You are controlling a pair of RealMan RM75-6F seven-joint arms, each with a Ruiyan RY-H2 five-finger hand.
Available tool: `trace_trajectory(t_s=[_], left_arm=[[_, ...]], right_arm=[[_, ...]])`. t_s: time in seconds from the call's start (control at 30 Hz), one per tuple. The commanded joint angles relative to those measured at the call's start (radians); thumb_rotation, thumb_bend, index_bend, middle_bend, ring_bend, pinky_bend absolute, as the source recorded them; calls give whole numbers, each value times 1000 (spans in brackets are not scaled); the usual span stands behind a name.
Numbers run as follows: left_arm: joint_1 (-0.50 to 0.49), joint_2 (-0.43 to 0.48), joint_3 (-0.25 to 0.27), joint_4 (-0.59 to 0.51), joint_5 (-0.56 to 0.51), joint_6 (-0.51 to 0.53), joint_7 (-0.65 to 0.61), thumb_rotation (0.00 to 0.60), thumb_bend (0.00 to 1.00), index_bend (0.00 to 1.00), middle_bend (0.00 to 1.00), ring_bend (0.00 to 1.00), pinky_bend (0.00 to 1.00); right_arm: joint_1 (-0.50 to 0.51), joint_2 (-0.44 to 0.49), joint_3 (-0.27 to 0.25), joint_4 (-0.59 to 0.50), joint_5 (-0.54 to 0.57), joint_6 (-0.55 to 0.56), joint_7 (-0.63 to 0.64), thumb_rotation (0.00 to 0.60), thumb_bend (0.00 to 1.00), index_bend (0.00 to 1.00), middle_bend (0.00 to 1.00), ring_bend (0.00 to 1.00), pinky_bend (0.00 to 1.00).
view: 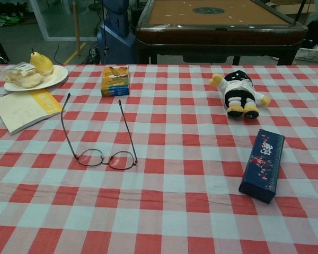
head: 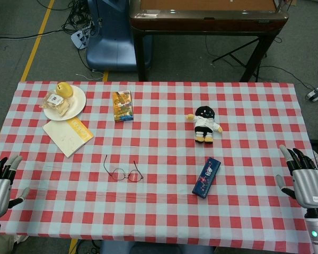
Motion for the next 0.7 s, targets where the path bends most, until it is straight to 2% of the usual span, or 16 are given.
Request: trace_trajectory(t_s=[0.03,0.33,0.43,0.5,0.57,0.7], left_arm=[[-1,-2,0,2,1,0,0,600,300,0,0,0,59],[-10,-2,-5,16,10,-8,-32,600,299,0,0,4,59],[-24,1,-6,27,17,-25,-42,600,299,0,2,74,79],[-38,2,-9,37,24,-40,-39,600,299,0,43,159,179],[-54,-3,-15,52,27,-56,-40,600,299,0,151,262,315],[-88,-19,-19,82,39,-92,-33,600,300,0,322,416,481]], right_arm=[[0,1,0,0,-2,1,0,600,356,0,152,101,190],[-12,9,5,-9,-5,28,4,600,356,0,152,101,190],[-12,16,10,-15,-5,34,7,600,356,0,152,101,189],[-12,20,15,-16,-4,38,5,600,356,0,152,101,190],[-9,24,23,-18,-2,42,4,600,356,0,152,101,190],[-4,34,33,-26,-7,50,-6,600,356,0,152,101,190]])
